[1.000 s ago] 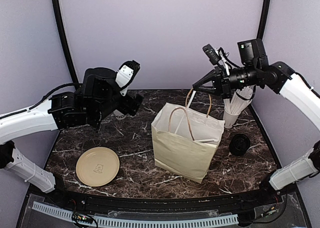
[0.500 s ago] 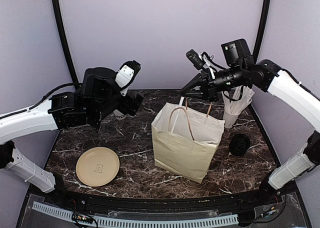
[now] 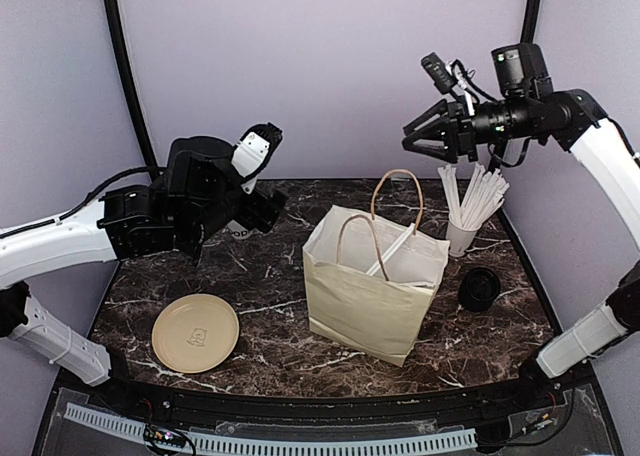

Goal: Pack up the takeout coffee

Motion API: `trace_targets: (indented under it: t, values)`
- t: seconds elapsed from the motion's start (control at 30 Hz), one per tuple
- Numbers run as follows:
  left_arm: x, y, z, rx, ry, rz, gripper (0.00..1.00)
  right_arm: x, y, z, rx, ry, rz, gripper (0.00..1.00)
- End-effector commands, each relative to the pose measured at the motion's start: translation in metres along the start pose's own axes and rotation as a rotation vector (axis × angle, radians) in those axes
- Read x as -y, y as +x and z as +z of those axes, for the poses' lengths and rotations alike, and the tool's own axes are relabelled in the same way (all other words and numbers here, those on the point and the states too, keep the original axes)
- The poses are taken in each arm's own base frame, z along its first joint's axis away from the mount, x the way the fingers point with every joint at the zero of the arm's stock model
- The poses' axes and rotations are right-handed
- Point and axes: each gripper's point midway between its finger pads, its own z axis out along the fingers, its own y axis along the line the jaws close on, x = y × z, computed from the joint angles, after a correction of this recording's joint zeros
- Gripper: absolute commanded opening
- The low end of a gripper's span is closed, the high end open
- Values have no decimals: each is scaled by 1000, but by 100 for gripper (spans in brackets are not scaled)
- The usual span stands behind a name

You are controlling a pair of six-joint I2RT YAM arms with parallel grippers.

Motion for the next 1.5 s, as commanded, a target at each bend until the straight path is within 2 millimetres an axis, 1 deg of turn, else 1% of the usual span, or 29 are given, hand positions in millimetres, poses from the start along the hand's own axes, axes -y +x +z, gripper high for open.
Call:
trace_targets:
  t: [0.0,0.07,0.13,0.23,0.3,0.37,0.4,0.47,0.57,0.77,0.9,1.2,1.47]
  values:
    - [-5,5,-1,9,-21,-6,98,84,23,-55,-29,291,118,43]
    - [-6,6,-3,14,-18,-12,98,118,46,-70,-77,418,161,42]
    - [-6,7,-4,15,-18,-15,98,147,70,-82,-119,523,200,41]
    - [-5,9,-3,14,-15,-15,98,186,106,-92,-163,603,309,38]
    - [-4,9,-2,13,-14,-14,98,206,127,-93,-186,611,384,37]
    - [-3,9,-1,12,-12,-12,98,222,142,-91,-199,613,420,37]
    - [-3,9,0,10,-10,-11,98,230,148,-89,-206,619,424,37]
    - [-2,9,0,8,-8,-11,98,241,154,-85,-208,628,423,36]
    - [-1,10,2,3,-9,-7,98,254,156,-80,-200,630,426,34]
    - [-4,11,0,-3,-14,-8,98,269,166,-68,-201,599,454,35]
    - [-4,11,1,-4,-13,-9,98,277,172,-66,-205,614,466,35]
    - [1,11,5,-12,-7,-2,98,289,180,-62,-213,627,479,34]
    - [2,12,5,-17,-4,-2,98,295,184,-57,-208,617,482,25]
